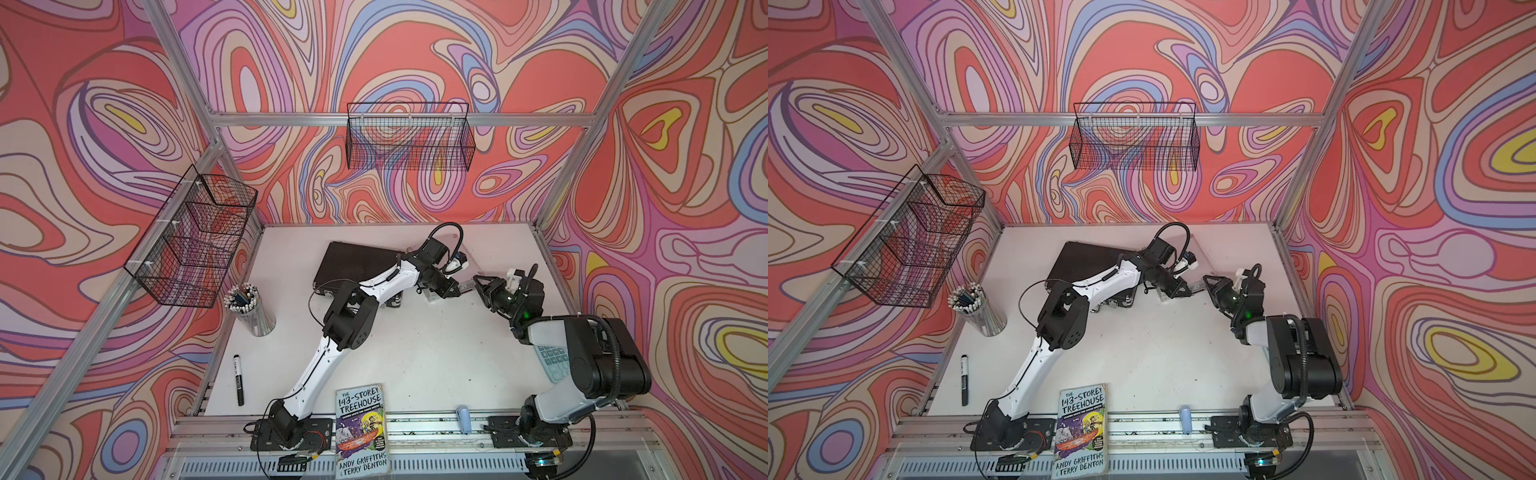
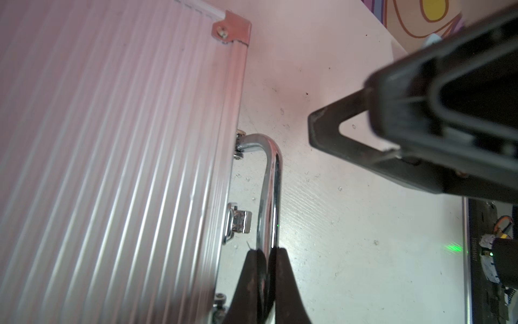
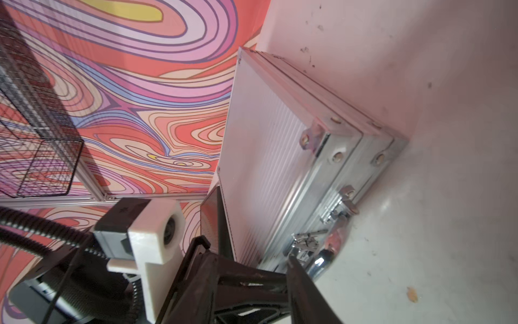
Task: Open the poker set cases
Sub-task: Open the fastener on the poker set case, then place the poker set case at the center of the board.
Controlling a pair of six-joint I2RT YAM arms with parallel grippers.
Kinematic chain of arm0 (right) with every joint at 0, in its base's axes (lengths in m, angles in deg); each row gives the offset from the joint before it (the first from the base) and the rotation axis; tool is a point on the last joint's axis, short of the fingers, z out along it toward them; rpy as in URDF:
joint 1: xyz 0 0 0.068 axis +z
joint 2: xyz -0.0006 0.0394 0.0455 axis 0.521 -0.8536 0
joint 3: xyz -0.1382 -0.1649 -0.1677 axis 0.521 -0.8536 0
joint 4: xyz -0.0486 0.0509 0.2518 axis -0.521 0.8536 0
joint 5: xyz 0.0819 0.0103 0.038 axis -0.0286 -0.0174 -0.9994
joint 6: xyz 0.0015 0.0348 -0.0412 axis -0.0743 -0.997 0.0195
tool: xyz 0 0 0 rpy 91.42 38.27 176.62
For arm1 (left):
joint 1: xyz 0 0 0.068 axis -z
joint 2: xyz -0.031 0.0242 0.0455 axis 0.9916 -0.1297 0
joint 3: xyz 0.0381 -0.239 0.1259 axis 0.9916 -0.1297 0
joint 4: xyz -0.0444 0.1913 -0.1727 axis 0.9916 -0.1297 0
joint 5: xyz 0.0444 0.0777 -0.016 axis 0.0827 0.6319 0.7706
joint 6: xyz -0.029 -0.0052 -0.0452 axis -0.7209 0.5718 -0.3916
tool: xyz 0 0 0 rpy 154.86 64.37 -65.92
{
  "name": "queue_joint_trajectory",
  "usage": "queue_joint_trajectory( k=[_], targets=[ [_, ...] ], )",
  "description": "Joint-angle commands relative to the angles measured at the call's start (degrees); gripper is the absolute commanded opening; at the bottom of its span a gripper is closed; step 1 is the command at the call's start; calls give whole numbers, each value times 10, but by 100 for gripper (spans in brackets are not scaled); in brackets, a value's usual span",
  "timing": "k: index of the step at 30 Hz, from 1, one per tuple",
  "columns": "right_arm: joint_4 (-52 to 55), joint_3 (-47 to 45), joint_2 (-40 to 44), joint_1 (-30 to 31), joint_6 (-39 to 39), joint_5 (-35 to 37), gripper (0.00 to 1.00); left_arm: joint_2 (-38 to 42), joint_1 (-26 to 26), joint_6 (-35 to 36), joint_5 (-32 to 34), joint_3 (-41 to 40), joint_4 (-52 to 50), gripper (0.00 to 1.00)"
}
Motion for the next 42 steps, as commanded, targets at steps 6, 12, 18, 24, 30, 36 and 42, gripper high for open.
queue_joint_trajectory(
  k=[6,12,18,24,30,36,42],
  targets=[
    [90,15,-22,0,14,19,47,16,-2,-18,-28,-20,21,0],
    [80,38,-43,14,2,27,49,20,0,-22,-30,-37,29,4],
    [51,51,-80,28,-16,36,46,33,1,-25,-30,-62,44,11],
    [2,49,-110,39,-39,46,28,38,1,-27,-30,-69,48,15],
    [29,45,-98,39,-24,60,17,47,1,-28,-26,-85,57,30],
    [31,33,-100,40,-19,63,5,77,1,-32,9,-90,54,52],
    [53,14,-80,39,3,78,0,135,-11,-63,90,-126,81,59]
  ],
)
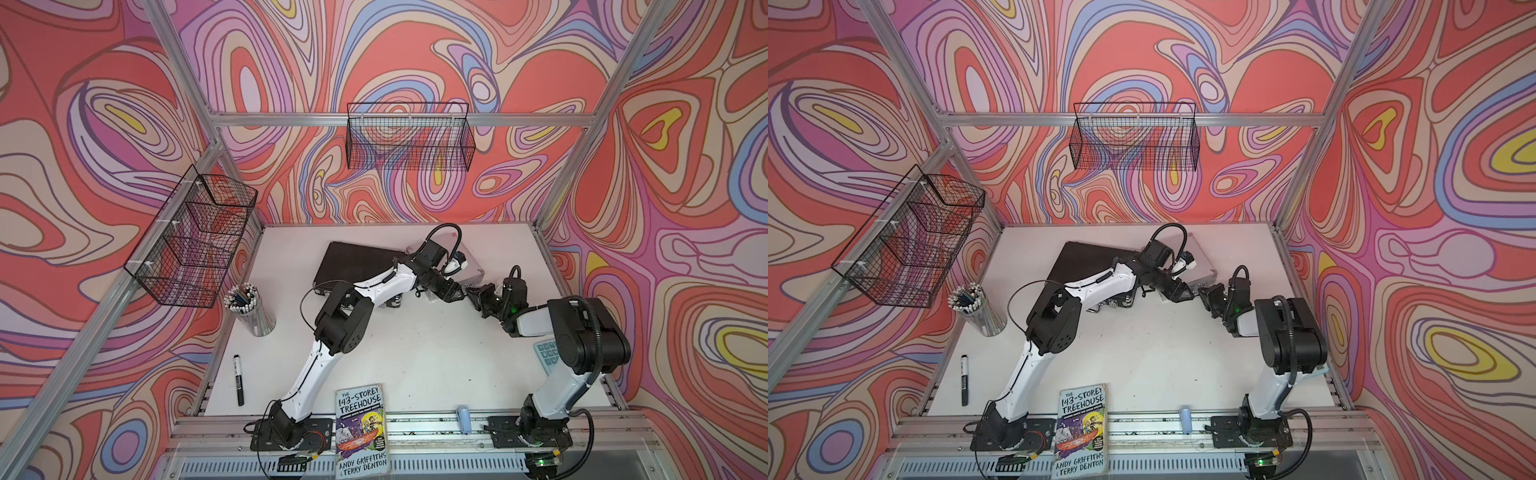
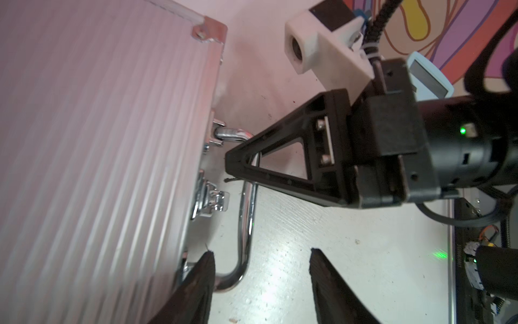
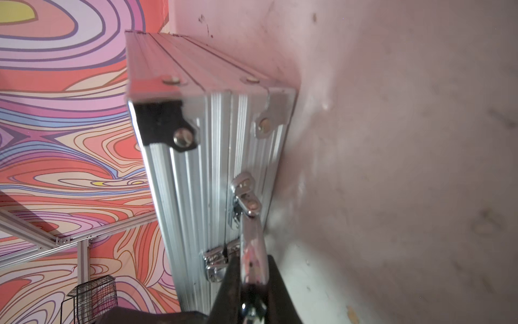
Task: Open the poker set cases
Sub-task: Place the poker set case at the center of the board.
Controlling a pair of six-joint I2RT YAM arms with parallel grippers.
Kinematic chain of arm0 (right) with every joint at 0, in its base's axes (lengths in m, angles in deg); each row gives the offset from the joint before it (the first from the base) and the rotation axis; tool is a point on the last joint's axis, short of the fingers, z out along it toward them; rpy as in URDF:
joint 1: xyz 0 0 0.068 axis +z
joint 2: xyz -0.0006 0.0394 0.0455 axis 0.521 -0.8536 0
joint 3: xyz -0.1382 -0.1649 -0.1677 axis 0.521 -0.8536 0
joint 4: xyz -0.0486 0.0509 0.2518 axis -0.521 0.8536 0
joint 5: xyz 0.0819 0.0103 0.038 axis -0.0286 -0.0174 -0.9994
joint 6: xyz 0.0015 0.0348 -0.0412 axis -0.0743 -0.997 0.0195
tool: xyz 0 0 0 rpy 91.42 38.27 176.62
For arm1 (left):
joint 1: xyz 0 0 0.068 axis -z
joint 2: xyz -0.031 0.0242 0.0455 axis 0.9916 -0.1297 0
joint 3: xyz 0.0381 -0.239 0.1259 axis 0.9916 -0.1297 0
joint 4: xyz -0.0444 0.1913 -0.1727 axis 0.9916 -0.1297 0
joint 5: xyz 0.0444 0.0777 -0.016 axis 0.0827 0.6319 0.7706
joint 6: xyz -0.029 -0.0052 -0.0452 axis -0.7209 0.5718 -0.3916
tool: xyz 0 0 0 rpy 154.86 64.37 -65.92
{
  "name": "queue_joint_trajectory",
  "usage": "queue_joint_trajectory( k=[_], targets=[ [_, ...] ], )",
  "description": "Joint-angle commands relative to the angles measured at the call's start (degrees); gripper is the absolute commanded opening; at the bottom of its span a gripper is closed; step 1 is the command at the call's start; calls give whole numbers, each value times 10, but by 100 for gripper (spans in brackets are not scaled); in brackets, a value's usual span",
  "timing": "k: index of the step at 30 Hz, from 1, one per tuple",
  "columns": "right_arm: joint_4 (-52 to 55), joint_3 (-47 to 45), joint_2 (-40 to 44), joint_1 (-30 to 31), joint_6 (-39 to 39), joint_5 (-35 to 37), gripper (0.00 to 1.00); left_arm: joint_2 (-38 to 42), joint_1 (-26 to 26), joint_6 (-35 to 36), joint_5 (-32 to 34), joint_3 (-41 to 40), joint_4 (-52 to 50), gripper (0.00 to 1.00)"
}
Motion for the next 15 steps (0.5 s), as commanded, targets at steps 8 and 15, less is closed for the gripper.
queue_joint_trajectory(
  k=[8,15],
  targets=[
    [44,-52,48,3,75,42,0,97,-59,-150,180,-124,103,60],
    [64,-89,86,4,76,57,0,82,-72,-197,203,-151,112,60]
  ],
)
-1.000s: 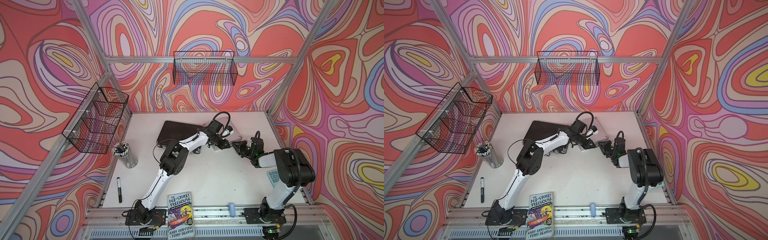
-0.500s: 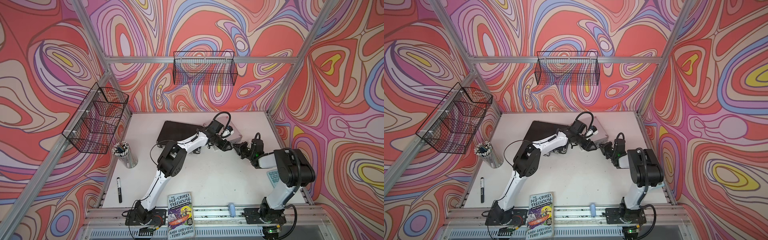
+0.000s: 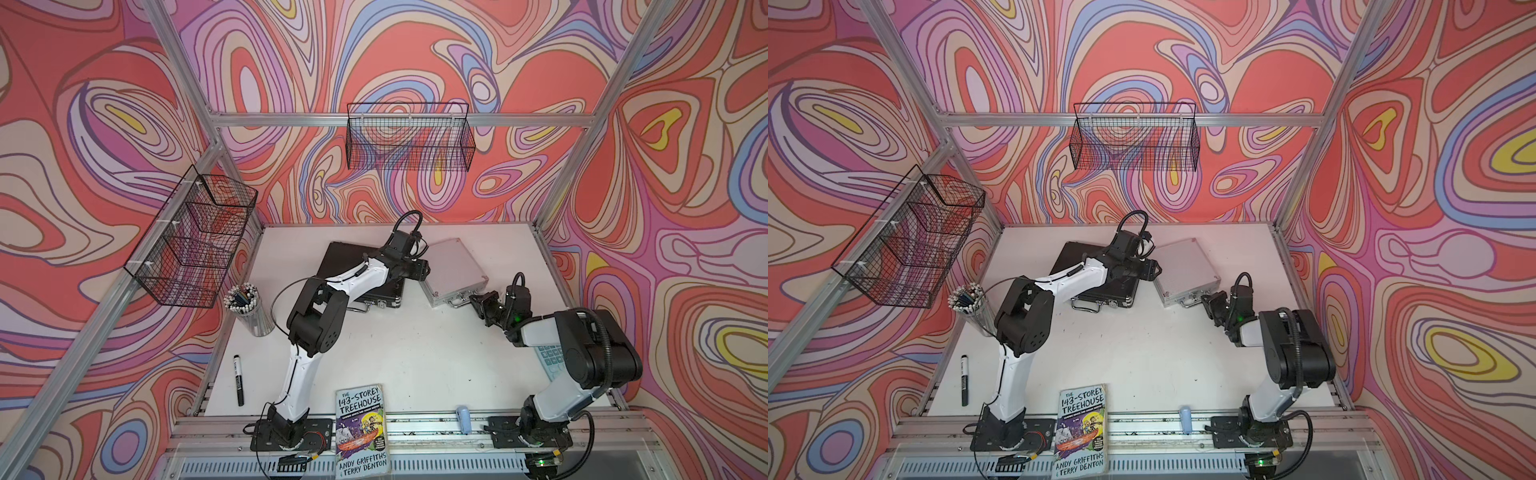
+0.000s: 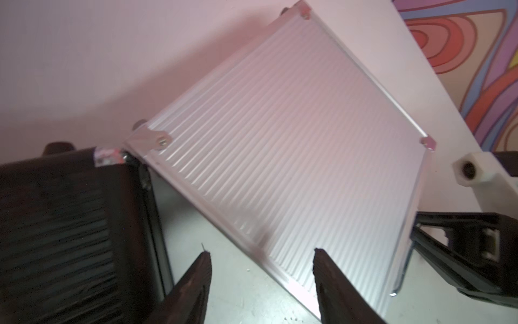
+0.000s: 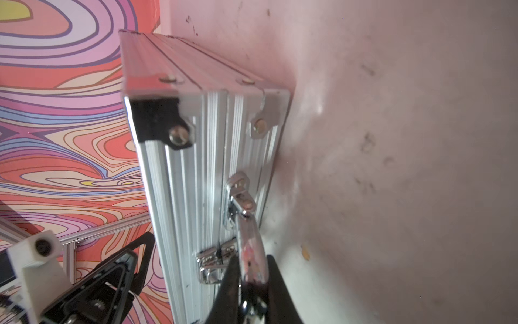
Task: Open the poker set cases
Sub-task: Place the poker set case at the center of the board.
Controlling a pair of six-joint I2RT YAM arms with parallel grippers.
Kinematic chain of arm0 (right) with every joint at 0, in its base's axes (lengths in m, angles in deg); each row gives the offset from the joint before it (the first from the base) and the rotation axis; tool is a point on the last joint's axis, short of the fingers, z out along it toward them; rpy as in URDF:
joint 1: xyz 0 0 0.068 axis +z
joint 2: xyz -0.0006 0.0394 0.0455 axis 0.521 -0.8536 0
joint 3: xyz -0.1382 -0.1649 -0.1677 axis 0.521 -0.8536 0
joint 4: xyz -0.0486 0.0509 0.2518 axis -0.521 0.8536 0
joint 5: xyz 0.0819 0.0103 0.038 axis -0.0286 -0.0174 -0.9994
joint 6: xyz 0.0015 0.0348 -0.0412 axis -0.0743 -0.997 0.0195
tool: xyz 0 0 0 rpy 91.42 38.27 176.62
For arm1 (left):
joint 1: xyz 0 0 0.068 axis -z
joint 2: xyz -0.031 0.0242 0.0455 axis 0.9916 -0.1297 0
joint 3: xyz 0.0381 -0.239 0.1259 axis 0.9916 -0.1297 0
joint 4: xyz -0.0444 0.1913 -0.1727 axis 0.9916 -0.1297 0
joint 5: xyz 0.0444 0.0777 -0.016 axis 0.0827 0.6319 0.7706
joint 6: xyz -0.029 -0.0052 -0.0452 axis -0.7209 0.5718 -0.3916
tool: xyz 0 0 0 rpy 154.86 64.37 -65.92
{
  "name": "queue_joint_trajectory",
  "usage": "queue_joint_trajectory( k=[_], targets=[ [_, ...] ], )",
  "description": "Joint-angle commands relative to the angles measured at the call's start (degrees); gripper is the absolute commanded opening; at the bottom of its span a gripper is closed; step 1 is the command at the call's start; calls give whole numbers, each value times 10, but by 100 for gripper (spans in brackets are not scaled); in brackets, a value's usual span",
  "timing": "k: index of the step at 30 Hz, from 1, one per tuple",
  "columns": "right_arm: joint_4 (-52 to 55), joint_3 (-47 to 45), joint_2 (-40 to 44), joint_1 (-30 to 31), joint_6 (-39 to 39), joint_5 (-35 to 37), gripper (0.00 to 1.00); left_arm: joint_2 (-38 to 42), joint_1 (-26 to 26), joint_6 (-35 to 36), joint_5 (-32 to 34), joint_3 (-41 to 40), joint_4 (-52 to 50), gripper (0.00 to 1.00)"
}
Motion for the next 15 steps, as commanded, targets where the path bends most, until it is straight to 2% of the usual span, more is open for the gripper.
queue_joint_trajectory(
  k=[1,9,15],
  targets=[
    [48,-31,25,4,63,35,0,-13,5,-42,24,-4,20,60],
    [74,-70,75,3,53,64,6,-60,4,-64,-27,21,33,60],
    [68,-75,72,3,48,61,16,-92,7,-43,-48,51,19,59]
  ],
)
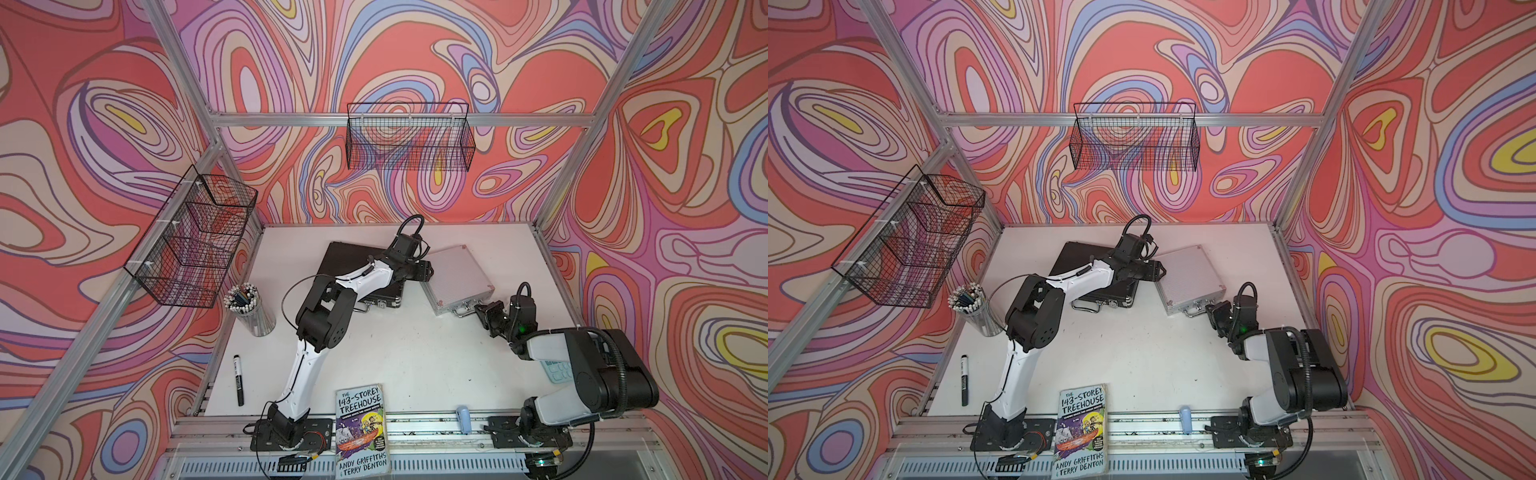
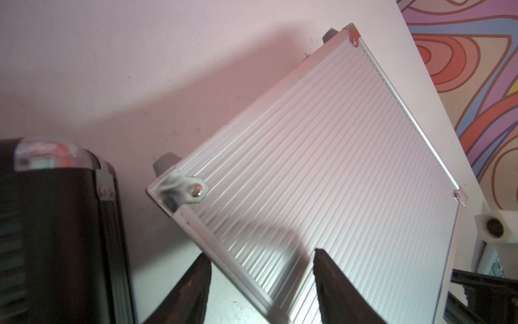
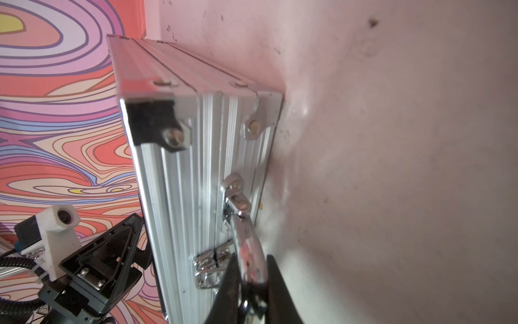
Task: Open the poker set cases
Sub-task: Place the poker set case at the center of the board.
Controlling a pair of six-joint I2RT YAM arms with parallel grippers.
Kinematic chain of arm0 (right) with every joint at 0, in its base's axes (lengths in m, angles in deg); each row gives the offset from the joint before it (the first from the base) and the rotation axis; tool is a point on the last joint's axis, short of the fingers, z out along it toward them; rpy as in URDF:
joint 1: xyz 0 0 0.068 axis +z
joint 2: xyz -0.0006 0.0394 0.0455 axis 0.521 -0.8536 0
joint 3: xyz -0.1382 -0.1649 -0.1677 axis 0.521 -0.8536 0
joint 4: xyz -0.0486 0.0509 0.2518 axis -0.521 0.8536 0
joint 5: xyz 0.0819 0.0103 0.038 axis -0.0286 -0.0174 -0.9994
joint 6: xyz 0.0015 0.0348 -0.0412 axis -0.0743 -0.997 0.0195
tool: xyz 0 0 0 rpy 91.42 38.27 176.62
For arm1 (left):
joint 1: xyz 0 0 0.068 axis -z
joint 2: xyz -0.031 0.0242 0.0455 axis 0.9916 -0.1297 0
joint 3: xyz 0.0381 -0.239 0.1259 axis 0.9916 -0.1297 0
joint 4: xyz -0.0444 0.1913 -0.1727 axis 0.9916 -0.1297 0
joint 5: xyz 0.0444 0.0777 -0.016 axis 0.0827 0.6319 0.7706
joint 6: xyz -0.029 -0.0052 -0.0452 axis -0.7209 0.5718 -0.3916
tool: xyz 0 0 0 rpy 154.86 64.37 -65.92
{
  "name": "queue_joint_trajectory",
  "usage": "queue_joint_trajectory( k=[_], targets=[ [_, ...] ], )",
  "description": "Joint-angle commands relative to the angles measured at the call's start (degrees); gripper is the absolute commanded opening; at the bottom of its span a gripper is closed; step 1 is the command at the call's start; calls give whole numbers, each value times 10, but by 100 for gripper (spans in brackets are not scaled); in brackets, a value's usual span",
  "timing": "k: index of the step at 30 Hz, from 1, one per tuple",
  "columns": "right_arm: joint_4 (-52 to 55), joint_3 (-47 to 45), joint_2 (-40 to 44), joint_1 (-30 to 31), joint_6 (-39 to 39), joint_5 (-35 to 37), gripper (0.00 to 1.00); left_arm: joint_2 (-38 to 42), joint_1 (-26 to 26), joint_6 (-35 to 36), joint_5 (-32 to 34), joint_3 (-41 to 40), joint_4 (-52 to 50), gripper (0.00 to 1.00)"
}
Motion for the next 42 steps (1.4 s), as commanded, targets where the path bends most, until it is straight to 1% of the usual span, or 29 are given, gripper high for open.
queue_joint_trajectory(
  k=[1,7,11,14,17,21,24,25,27,30,33,39,42],
  targets=[
    [32,-15,-4,3,50,28,17,-41,2,9,-21,17,-9,59],
    [39,4,-11,3,59,29,34,-82,1,18,-29,79,-23,59],
    [76,29,-7,3,90,43,40,-110,1,25,-26,130,-37,59],
    [115,46,0,3,129,52,42,-122,-1,29,-26,153,-43,59],
    [167,61,17,2,178,68,43,-132,-4,31,-28,168,-48,59],
    [224,71,60,2,236,100,43,-148,-5,32,-35,191,-52,59],
    [243,78,91,5,273,100,42,-163,-5,31,-40,213,-53,58],
    [254,85,98,13,287,105,42,-165,-5,30,-41,217,-54,58],
    [298,114,106,47,326,147,42,-165,-5,29,-43,216,-54,58],
    [345,165,86,102,366,194,41,-159,-5,29,-45,206,-52,58],
    [375,203,50,138,393,221,38,-144,-5,28,-46,179,-40,58],
    [395,253,-4,177,426,244,34,-120,-5,26,-55,130,-24,57],
    [419,277,-26,192,433,282,32,-111,-5,21,-56,106,-12,57]
  ],
)
